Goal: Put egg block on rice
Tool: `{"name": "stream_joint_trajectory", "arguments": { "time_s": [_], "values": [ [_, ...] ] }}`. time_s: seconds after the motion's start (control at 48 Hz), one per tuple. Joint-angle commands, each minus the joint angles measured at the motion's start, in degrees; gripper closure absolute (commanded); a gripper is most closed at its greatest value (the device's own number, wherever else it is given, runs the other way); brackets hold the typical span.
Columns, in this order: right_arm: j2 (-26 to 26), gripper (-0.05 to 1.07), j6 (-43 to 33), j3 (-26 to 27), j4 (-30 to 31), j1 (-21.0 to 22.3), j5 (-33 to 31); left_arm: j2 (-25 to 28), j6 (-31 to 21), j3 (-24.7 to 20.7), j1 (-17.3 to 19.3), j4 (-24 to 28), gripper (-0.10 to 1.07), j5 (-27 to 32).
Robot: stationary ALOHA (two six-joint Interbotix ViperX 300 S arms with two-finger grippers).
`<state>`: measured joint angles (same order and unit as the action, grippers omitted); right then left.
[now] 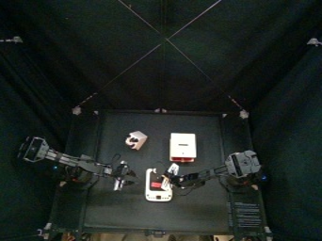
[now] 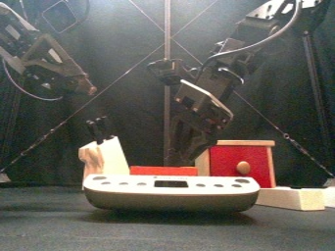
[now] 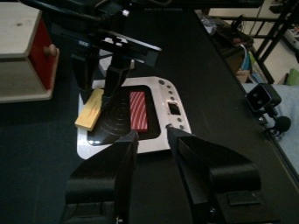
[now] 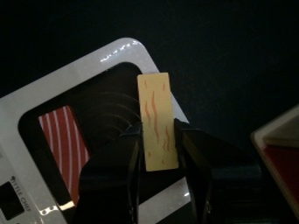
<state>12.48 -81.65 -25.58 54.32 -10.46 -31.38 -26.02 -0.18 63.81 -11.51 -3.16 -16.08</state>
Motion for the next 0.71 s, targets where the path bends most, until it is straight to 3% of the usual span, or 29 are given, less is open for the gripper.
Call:
{"name": "stream_joint_trajectory", "arguments": {
  "time_s": [0.0, 0.688],
  "values": [
    [-3.4, 0.53, -0.1, 1.0, -1.6, 0.0, -0.1, -0.2, 0.1, -0.6, -0.1, 0.0, 0.24, -0.5],
    [-8.3, 0.53, -0.5, -1.0, -5.2, -1.5, -0.1, -0.2, 0.1, -0.6, -0.1, 0.0, 0.24, -0.4]
  ]
}}
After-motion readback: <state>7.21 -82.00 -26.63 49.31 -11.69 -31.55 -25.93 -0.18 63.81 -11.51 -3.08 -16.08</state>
